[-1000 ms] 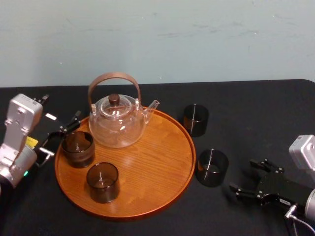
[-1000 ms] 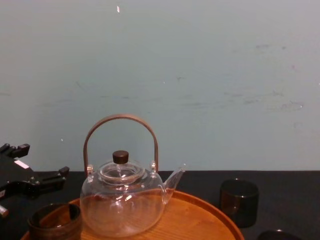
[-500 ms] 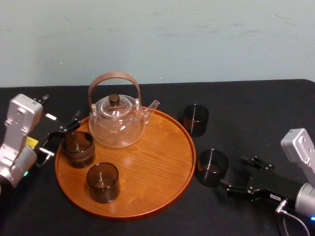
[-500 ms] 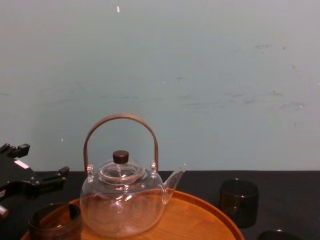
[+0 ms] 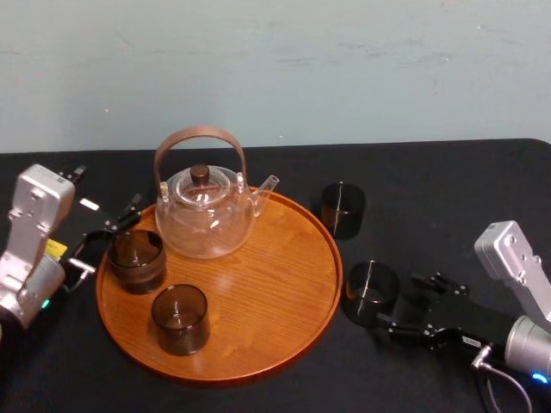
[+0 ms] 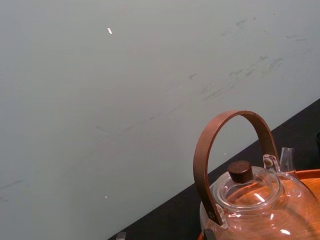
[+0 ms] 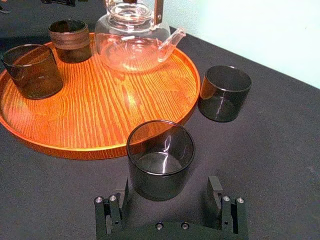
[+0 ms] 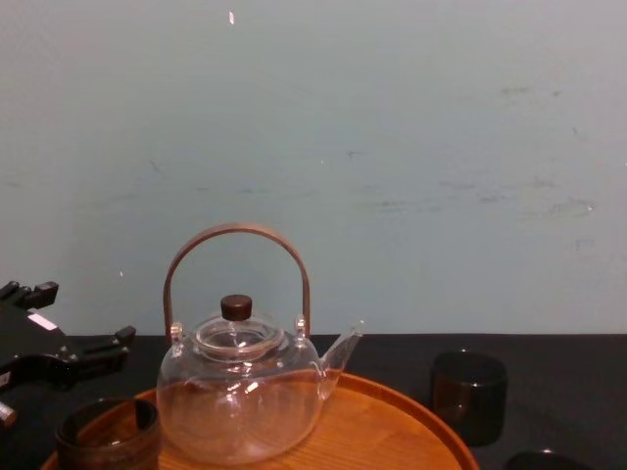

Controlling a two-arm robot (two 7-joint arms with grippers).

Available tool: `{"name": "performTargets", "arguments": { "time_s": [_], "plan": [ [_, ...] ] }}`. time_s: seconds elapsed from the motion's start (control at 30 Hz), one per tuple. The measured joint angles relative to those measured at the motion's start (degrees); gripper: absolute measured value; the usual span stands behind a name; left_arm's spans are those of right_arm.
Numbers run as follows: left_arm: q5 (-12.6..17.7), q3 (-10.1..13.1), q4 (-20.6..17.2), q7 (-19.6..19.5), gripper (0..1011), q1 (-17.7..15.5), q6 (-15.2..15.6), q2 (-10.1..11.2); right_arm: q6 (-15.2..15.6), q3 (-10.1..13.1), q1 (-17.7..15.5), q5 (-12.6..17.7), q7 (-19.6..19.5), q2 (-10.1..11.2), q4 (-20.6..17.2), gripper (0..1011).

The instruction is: Pick up the glass from the table and place it on the tray.

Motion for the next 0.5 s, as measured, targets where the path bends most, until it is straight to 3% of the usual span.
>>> {"name": "performTargets", "arguments": {
  "time_s": [0.5],
  "plan": [
    [0.0,0.0,0.0,0.0,1001,0.0,0.0,0.0,2.0,-2.1,3.5,-1.3,1.5,-1.1,1.3,1002]
  ]
}}
